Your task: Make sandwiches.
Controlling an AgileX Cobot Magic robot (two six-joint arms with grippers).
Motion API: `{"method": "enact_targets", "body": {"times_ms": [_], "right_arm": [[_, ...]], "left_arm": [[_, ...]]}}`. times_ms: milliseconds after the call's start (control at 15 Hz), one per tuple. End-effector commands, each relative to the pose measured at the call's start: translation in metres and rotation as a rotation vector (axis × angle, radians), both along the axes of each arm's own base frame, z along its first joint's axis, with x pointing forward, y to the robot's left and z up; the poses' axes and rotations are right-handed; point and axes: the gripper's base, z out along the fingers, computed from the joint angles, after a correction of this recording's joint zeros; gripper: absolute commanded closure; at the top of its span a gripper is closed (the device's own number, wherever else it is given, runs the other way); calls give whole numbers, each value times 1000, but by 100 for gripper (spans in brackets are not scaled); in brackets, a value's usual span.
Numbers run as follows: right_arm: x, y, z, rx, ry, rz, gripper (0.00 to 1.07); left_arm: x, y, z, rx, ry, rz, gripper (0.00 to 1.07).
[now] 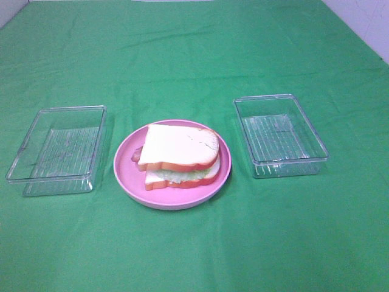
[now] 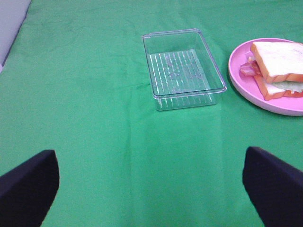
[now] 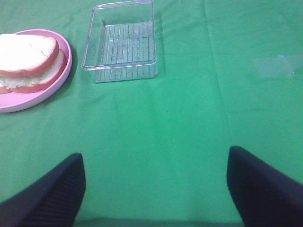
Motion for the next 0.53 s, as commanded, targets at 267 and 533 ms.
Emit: {"method": "enact_targets", "body": {"times_ms": [267, 533], "right_arm": [[-2, -1, -4, -3, -16, -14, 28], [-2, -1, -4, -3, -16, -14, 28]], "left_arm": [[-1, 0, 1, -3, -22, 5, 7], [-1, 0, 1, -3, -22, 5, 7]]}}
